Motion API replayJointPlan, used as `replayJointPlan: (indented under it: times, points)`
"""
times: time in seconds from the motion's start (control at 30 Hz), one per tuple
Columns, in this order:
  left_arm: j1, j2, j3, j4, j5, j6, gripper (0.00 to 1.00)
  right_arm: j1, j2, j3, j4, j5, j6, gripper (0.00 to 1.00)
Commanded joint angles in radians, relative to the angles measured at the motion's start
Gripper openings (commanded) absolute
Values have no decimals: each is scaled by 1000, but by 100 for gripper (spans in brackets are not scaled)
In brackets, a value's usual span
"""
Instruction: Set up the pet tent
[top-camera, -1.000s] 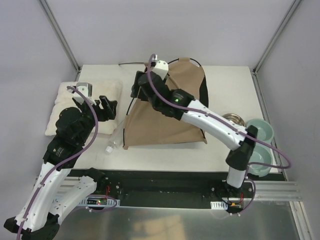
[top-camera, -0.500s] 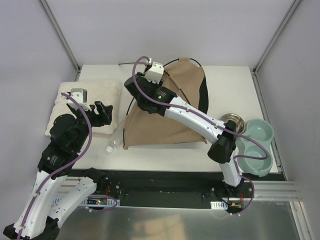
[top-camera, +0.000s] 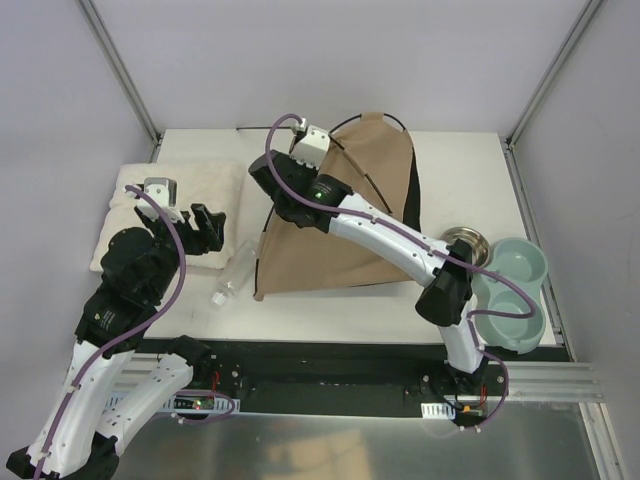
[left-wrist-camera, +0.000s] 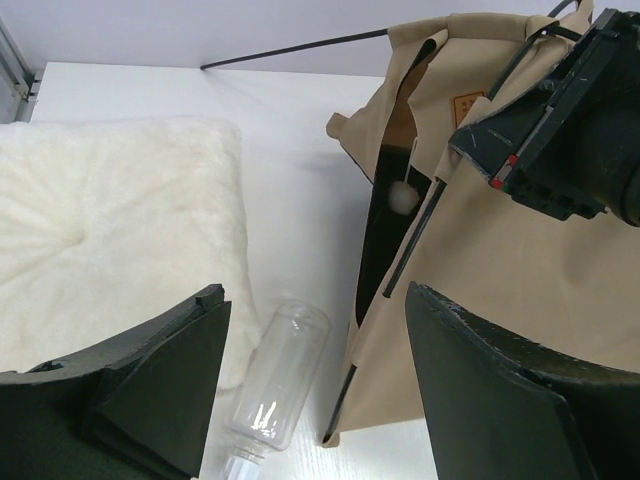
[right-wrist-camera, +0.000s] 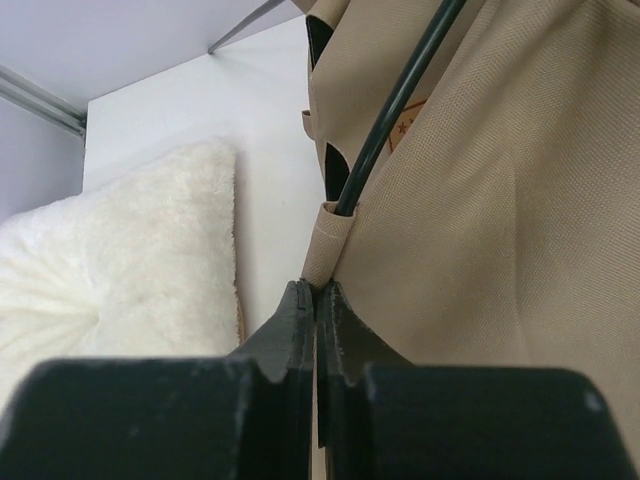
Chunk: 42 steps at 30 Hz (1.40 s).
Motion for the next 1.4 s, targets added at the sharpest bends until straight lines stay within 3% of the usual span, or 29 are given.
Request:
replayJointPlan:
  times: [0.0,0.23,0.6,0.83,1.0,1.37]
  points:
    - [8,-1,41,22,-3,24,73,-6,-119,-63,78,17,-102,0]
    - [8,-2,53,22,2,33,73,-19,-289,-241,309,-59,-303,0]
    - [8,9,66,22,24,36,74,-101,-552,-500,569,-223,-407,0]
    - [8,13,95,13,36,63,75,-210,-653,-604,570,-516,-424,0]
    - [8,16,101,10,51,58,75,-300,-693,-652,463,-771,-474,0]
    - [7,29,104,8,59,52,75,-308,-644,-646,210,-808,-410,0]
